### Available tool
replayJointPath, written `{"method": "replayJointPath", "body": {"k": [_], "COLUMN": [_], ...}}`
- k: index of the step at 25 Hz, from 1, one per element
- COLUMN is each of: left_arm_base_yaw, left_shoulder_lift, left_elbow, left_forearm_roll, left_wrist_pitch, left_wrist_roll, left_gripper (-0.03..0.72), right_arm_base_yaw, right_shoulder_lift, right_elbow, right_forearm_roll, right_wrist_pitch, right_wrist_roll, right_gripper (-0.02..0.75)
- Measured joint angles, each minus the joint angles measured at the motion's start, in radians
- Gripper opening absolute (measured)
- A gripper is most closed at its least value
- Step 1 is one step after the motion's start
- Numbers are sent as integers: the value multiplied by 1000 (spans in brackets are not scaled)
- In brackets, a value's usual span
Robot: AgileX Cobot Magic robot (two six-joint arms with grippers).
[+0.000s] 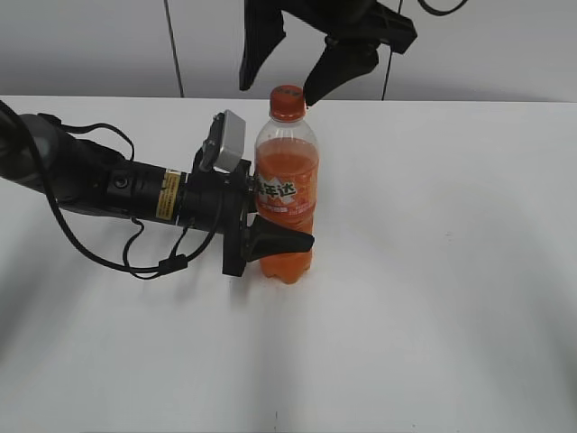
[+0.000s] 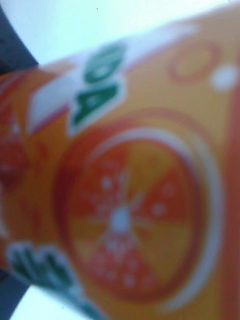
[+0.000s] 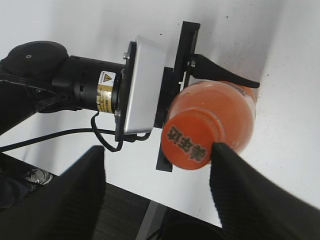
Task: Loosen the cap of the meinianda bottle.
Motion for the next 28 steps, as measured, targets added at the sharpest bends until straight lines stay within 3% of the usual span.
{"method": "replayJointPath", "body": {"k": [7, 28], "left_arm_base_yaw": [0, 0], "left_shoulder_lift": [0, 0], "left_elbow": [0, 0], "left_forearm_roll": [-10, -16], "left_wrist_pitch": [5, 15], "left_wrist_roll": [0, 5], "left_gripper": [403, 403], "right_arm_base_yaw": [3, 3], "right_shoulder_lift": [0, 38], "right_elbow": [0, 0], "right_forearm_roll": [-79, -88], "right_wrist_pitch": [0, 0], "right_wrist_roll": [27, 30], "right_gripper": [493, 493]}}
